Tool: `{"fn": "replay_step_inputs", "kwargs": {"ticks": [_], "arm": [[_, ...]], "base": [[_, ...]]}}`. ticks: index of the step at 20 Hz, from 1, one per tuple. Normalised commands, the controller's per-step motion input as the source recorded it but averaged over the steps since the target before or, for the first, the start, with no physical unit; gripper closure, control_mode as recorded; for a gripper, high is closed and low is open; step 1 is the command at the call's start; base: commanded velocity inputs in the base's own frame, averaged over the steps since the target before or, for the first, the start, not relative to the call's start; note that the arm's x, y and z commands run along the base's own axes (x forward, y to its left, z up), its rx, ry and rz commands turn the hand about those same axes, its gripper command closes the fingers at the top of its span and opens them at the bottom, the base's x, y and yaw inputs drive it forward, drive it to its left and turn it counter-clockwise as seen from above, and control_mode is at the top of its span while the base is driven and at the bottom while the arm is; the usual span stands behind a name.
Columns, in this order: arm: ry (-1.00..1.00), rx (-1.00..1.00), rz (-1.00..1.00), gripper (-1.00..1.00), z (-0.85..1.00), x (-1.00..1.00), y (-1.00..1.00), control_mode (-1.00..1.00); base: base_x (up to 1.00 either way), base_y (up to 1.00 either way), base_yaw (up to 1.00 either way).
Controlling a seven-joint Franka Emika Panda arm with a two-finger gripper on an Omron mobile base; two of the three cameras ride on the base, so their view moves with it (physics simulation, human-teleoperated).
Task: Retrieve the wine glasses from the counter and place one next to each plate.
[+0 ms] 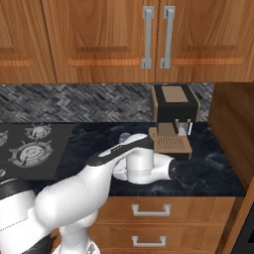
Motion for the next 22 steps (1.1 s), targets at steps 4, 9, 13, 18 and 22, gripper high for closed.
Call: {"fn": "replay_step_inputs", "kwargs": {"ticks": [4,9,13,18,22], "arm": [[0.1,0.0,0.07,-1.0,-0.11,0.31,-0.06,-1.0],[0.04,0.0,0.04,-1.0,-0.02,0.16,0.0,-1.0],[0.0,0.08,0.07,-1.0,0.0,0.31,0.0,-1.0],[0.01,0.05,0.01,-1.0,-0.03,0.4,0.0,-1.0],[0.0,0.02,0.0,-1.0,-0.11,0.29,-0.01,-1.0]], "base": [[0.0,0.0,0.0],[0.0,0.0,0.0],[0.0,0.0,0.0],[0.0,0.0,0.0],[0.0,0.0,0.0]]}}
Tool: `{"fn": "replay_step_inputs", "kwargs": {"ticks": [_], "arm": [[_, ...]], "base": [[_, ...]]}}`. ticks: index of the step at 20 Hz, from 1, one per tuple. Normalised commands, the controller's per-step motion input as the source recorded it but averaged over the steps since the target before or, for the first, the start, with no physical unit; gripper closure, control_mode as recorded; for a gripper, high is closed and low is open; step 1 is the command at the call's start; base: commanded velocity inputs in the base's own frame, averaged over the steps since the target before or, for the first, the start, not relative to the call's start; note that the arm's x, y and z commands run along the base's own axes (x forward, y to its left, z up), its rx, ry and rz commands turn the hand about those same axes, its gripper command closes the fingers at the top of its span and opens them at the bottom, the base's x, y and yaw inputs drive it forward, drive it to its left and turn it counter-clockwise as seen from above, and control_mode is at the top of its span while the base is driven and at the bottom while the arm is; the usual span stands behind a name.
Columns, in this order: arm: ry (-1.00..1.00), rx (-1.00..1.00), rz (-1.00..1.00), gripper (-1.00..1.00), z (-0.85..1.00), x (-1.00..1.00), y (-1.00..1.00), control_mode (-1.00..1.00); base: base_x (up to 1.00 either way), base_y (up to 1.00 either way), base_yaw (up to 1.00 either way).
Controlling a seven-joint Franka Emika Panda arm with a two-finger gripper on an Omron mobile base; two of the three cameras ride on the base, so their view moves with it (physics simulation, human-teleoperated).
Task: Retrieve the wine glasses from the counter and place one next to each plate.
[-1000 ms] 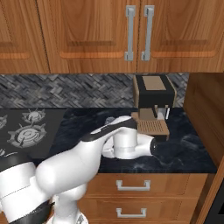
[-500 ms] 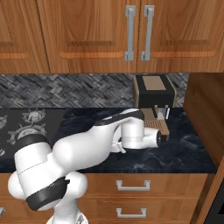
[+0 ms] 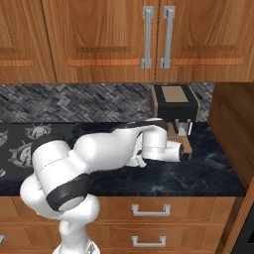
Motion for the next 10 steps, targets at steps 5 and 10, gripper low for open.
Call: {"fn": "replay_step_inputs", "kwargs": {"ticks": [5,10], "arm": [[0.0,0.01,0.0,-1.0,-0.13,0.14,-0.06,-1.0],[0.01,0.0,0.0,-1.0,-0.24,0.18,-0.01,-1.0]], "base": [[0.0,0.0,0.0],[0.0,0.0,0.0]]}}
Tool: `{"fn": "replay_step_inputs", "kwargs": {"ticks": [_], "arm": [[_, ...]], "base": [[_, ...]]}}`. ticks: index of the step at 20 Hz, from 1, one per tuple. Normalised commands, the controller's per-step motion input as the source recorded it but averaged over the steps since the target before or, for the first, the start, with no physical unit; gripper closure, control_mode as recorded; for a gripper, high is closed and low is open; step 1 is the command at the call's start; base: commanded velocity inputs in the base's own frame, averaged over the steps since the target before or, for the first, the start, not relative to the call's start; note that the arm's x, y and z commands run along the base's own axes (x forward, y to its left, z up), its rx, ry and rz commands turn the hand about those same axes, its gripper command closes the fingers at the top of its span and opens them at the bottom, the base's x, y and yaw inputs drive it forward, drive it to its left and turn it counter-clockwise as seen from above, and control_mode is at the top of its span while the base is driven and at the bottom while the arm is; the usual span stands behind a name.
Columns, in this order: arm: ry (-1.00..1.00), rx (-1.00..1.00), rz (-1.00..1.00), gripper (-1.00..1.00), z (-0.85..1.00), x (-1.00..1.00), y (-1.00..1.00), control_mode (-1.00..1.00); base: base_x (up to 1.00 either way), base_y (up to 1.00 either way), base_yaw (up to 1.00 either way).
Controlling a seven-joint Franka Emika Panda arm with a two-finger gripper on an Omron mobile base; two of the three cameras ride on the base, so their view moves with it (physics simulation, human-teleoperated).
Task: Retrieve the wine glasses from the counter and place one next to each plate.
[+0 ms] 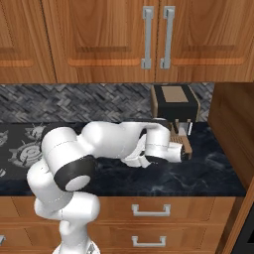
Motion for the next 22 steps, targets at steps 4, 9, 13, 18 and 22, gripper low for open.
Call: {"fn": "replay_step_inputs", "kwargs": {"ticks": [4,9,13,18,22], "arm": [[0.0,0.0,0.0,-1.0,-0.26,0.15,-0.01,-1.0],[0.0,0.0,-0.04,-1.0,-0.14,0.03,0.0,-1.0],[0.0,0.0,-0.05,-1.0,-0.13,0.0,0.0,-1.0],[0.06,0.0,-0.03,-1.0,-0.3,0.17,0.0,-1.0],[0.02,0.0,-0.01,-1.0,-0.2,0.19,0.0,-1.0]], "base": [[0.0,0.0,0.0],[0.0,0.0,0.0],[0.0,0.0,0.0],[0.0,0.0,0.0],[0.0,0.0,0.0]]}}
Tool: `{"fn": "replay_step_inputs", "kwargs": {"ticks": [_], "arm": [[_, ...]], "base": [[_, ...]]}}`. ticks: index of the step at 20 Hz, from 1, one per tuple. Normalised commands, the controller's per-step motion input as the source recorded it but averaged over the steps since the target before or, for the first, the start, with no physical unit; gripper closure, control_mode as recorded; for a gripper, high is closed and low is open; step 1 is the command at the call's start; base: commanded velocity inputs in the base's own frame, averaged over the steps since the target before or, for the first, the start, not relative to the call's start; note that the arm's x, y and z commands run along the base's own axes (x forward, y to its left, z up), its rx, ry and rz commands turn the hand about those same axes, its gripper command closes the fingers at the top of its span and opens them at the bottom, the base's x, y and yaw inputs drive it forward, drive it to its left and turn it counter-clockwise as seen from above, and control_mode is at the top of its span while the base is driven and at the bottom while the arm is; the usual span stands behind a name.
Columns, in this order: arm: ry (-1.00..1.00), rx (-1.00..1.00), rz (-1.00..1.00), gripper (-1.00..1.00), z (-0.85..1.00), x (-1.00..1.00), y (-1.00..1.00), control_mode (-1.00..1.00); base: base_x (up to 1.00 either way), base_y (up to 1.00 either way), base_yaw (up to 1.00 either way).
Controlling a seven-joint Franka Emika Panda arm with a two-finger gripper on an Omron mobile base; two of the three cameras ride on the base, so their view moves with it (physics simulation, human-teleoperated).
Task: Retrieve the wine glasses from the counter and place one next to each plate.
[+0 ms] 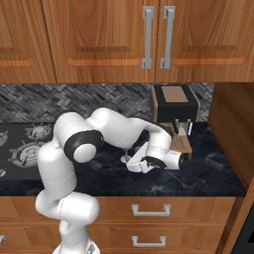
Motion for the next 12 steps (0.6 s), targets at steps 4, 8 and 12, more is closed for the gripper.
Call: {"fn": "replay_step_inputs", "kwargs": {"ticks": [4,8,12], "arm": [[0.01,0.01,0.0,-1.0,-0.02,0.19,0.0,-1.0],[0.08,0.0,0.0,-1.0,-0.01,0.22,0.08,-1.0],[0.09,0.0,-0.01,-1.0,-0.02,0.26,0.13,-1.0]], "base": [[0.0,0.0,0.0],[0.0,0.0,0.0],[0.0,0.0,0.0]]}}
